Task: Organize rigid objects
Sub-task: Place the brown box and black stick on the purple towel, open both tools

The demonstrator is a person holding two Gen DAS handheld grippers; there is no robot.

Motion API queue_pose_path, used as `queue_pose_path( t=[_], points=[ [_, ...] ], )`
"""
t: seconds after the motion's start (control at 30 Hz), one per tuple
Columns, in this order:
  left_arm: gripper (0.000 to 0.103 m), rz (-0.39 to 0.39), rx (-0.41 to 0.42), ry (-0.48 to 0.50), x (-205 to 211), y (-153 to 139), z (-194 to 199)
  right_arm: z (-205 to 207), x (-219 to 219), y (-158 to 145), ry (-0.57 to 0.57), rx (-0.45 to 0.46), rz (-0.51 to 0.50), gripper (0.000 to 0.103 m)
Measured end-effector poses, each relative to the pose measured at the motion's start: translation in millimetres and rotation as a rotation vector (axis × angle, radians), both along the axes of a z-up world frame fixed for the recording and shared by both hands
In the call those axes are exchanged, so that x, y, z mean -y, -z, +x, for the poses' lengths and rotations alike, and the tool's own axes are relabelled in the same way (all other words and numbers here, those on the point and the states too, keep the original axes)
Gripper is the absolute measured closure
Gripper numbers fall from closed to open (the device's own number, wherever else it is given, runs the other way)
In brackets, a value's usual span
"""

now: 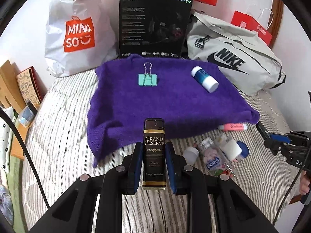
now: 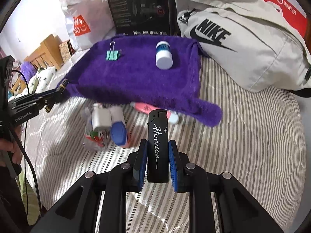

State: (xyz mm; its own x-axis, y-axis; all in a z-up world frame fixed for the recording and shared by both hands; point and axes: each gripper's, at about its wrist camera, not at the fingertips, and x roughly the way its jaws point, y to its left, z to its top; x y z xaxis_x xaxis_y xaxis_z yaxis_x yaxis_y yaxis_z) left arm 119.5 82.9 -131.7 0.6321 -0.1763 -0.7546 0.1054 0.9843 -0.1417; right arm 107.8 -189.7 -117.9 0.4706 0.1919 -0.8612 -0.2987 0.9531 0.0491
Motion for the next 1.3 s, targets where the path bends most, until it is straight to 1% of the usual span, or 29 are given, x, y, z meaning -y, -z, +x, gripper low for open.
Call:
queue_pose_path(
  t=[0.23, 0.47, 0.67, 0.83, 1.0, 1.13, 1.3],
  points=[
    [0.081, 0.000, 0.005, -0.010, -4.5, -2.3, 20.1, 22.7, -5.3, -12.7, -0.005, 0.022, 0.017, 0.082],
    [0.081, -0.003, 0.000, -0.017, -7.8, -0.8, 50.2, 63.9, -16.6, -15.8, -0.013, 0.025, 0.029, 0.082],
    [0.081, -0.008, -0.009, -0.026, -11.7, 2.3, 78.3, 100.4, -22.4, -6.0, -0.014, 0.001, 0.017, 0.082],
    [0.081, -0.010, -0.021, -0.030, -14.7, 8.2, 100.8, 123.5, -28.1, 7.9, -0.021, -0.025, -0.035, 0.082],
    [0.081, -0.017, -0.041, -0.036, -18.8, 18.6, 117.6, 132.0, -35.1, 23.9, -0.050, -0.055, -0.075, 0.082],
    [0.081, -0.020, -0.055, -0.038, -19.9, 25.4, 127.9, 138.0, -38.3, 34.5, -0.059, -0.075, -0.087, 0.082],
    [0.081, -0.021, -0.074, -0.045, -19.9, 34.1, 139.8, 142.5, -41.6, 40.2, -0.065, -0.074, -0.090, 0.082]
  ],
)
